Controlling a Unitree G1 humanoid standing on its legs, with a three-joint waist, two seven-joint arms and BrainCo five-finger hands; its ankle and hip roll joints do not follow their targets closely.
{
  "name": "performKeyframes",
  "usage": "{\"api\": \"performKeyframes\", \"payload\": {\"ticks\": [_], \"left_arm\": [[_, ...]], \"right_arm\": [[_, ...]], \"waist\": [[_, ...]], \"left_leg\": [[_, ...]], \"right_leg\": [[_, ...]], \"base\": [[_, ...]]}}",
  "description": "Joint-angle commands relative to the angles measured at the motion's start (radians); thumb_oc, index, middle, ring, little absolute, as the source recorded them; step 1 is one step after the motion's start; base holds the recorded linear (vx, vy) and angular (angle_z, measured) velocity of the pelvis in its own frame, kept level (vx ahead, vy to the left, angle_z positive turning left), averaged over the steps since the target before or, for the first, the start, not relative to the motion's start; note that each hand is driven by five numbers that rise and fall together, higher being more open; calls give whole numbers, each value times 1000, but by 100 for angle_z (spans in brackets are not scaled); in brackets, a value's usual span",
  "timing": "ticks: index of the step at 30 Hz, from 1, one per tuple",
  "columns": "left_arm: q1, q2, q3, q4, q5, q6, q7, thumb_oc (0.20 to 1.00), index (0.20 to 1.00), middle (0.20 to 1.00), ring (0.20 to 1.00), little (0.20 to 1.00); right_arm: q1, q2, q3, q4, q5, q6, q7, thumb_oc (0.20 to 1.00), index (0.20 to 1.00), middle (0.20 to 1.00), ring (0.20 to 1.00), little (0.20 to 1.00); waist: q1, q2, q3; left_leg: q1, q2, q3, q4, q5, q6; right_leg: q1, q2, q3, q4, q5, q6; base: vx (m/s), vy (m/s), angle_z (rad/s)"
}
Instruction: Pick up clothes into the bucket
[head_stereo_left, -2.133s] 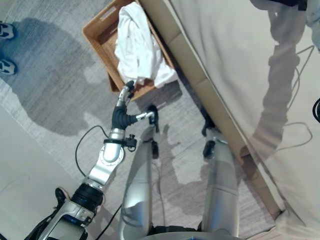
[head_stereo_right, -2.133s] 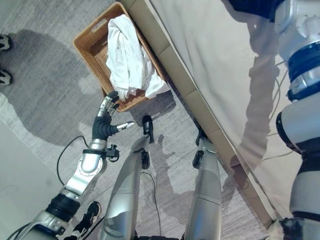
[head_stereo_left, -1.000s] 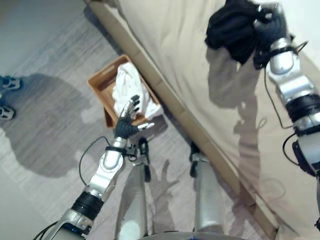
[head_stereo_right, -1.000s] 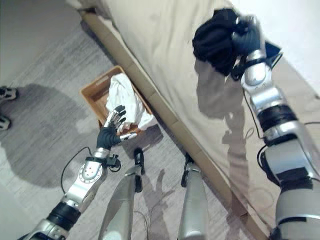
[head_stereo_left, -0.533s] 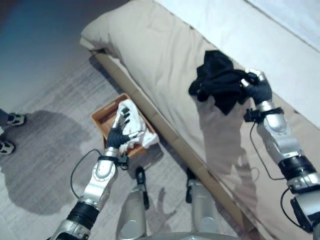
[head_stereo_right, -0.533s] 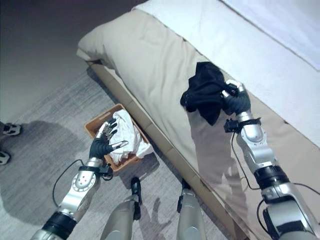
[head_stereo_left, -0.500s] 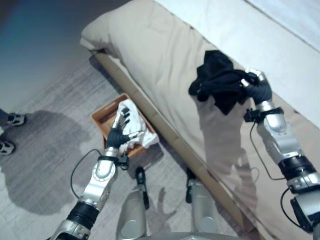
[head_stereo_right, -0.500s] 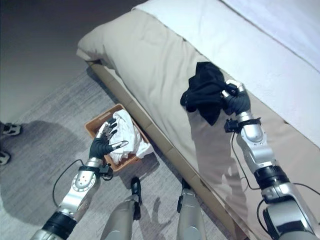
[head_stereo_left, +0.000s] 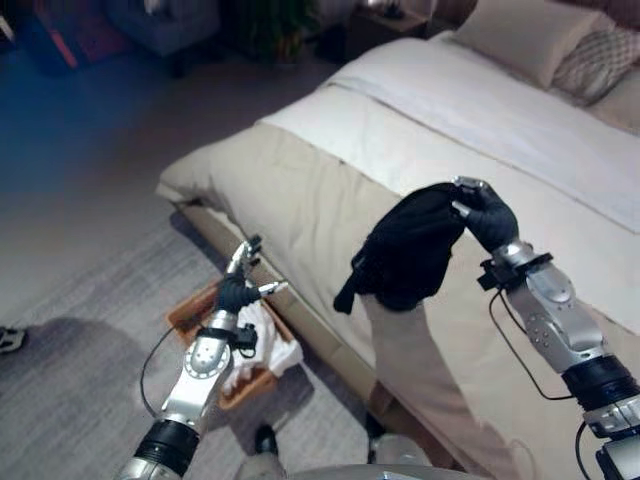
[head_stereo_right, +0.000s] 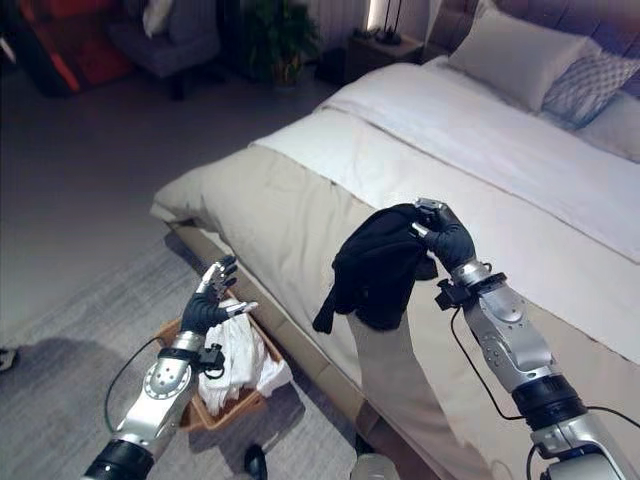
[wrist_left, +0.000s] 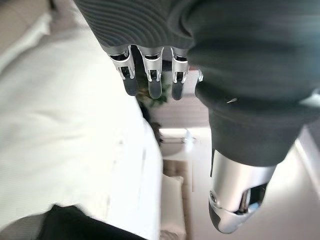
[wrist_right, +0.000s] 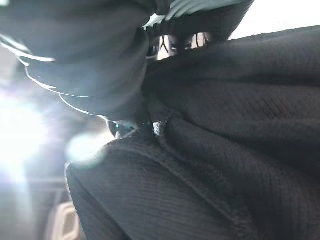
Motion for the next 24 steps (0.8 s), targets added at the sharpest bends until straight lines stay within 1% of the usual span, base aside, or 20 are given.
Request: {"api": "performKeyframes", "payload": {"ticks": [1,4,7,9,12,14,15,16,18,20,23,24], "left_arm": [[-12,11,15,13,29,-19,-7,1000,1000,1000,1000,1000],[-27,7,-3,27,60,-7,-2,1000,1000,1000,1000,1000],[-49,4,-25,28,82,-1,-3,1000,1000,1000,1000,1000],[-81,-2,-50,23,87,4,-3,1000,1000,1000,1000,1000],[-113,-12,-71,18,82,7,-2,1000,1000,1000,1000,1000],[-189,-19,-119,4,46,18,-20,1000,1000,1000,1000,1000],[-190,-19,-119,5,46,17,-20,1000,1000,1000,1000,1000],[-252,-17,-160,-3,47,24,-34,1000,1000,1000,1000,1000],[-286,-20,-177,-2,42,25,-38,1000,1000,1000,1000,1000],[-373,-57,-229,17,-19,41,-49,1000,1000,1000,1000,1000],[-412,-69,-250,29,-18,49,-45,1000,1000,1000,1000,1000],[-464,-93,-279,51,-20,59,-36,1000,1000,1000,1000,1000]], "right_arm": [[-75,12,-75,-75,90,-57,-4,200,200,200,200,200],[-109,-3,-69,-107,111,-57,-10,200,200,200,200,200],[-146,-37,-58,-134,136,-54,-5,200,200,200,200,200],[-182,-68,-47,-145,152,-54,-7,200,200,200,200,200],[-205,-91,-32,-133,166,-52,-5,200,200,200,200,200],[-231,-114,1,-132,180,-44,-2,200,200,200,200,200],[-233,-115,2,-131,180,-44,-2,200,200,200,200,200],[-251,-117,26,-128,185,-34,3,200,200,200,200,200],[-263,-117,40,-127,192,-29,7,200,200,200,200,200],[-289,-113,77,-128,209,-20,10,200,200,200,200,200],[-302,-113,91,-124,214,-17,9,200,200,200,200,200],[-316,-121,108,-129,216,-12,8,200,200,200,200,200]], "waist": [[2,-34,-43],[-1,-40,-67],[-5,-42,-88],[-10,-46,-109],[-13,-47,-120],[-22,-46,-131],[-22,-45,-129],[-29,-44,-138],[-32,-43,-141],[-42,-43,-150],[-45,-42,-151],[-54,-42,-155]], "left_leg": [[-21,-1,-44,42,0,-17],[3,2,-37,32,-3,-18],[23,5,-29,23,-5,-20],[35,6,-24,22,-9,-20],[44,8,-20,22,-13,-21],[50,9,-15,23,-15,-23],[50,9,-15,23,-15,-23],[56,10,-12,22,-16,-23],[59,11,-10,21,-16,-24],[66,11,-6,19,-16,-25],[68,12,-4,18,-16,-25],[72,13,-2,17,-16,-25]], "right_leg": [[-16,-28,17,43,64,55],[6,-26,16,35,61,55],[21,-21,18,30,58,57],[31,-18,21,27,57,57],[38,-14,23,20,58,58],[42,-12,26,15,60,58],[42,-11,26,15,60,58],[46,-10,29,13,60,58],[50,-9,30,12,60,58],[54,-8,32,11,60,59],[54,-7,34,10,61,59],[56,-7,37,10,62,60]], "base": [[75,-8,1],[50,-5,0],[32,0,-6],[20,-9,-8],[7,-11,-7],[0,0,0],[2,-14,-4],[14,-9,-4],[14,-5,-4],[11,-7,-6],[8,-4,-6],[10,0,-9]]}}
